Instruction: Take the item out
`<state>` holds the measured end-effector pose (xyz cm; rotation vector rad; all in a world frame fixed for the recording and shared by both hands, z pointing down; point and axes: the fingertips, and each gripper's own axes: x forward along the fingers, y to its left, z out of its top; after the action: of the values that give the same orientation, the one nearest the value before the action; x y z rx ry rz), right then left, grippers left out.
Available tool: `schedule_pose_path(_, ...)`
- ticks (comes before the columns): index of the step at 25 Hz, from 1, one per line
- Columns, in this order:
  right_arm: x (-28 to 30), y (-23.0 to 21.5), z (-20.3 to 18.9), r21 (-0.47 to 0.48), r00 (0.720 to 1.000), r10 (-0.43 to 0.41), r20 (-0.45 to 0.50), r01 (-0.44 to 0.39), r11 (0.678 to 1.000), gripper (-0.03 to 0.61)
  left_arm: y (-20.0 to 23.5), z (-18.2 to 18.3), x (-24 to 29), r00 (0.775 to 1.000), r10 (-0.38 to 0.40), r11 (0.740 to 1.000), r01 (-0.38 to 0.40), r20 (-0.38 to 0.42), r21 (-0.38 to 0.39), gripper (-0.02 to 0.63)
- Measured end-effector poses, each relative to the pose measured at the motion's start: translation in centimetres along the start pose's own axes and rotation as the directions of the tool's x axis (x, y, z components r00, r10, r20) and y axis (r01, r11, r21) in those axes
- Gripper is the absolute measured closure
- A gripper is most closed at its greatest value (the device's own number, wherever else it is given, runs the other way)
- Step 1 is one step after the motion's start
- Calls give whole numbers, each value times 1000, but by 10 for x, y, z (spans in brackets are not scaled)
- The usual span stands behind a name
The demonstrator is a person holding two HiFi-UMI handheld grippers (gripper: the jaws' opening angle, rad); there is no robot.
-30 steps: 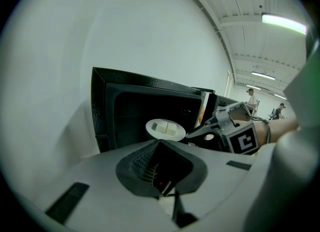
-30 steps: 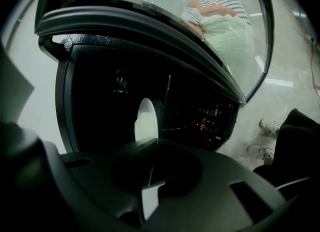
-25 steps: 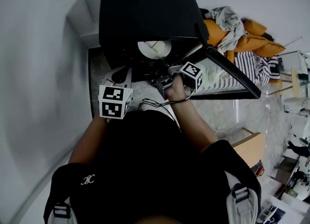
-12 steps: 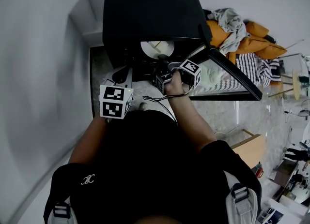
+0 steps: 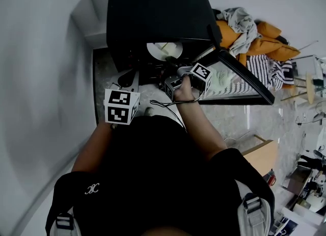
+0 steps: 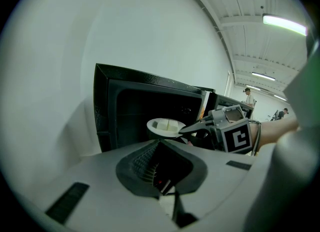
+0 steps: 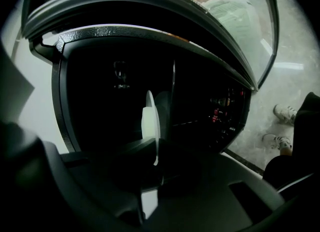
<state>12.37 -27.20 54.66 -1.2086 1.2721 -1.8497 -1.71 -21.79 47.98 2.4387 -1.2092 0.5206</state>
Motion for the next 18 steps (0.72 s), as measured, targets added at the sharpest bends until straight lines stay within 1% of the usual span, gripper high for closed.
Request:
schedule_pose_path(5,-4,7,-4,-31,998,53,-24,-54,998,557,0,2,2,1000,-12,1000,12,0,2,612)
schedule_pose_path(13,-22,2,-11,-47,987,139,-77,-142,989,557,0,3,1,1000,-9,1000,9,3,-3,612)
schedule_pose_path(18,-41,4,-21,-93,979,164,-118,-176,980,557,3,3,-1,1000,-10,1000,10,7,-6,612)
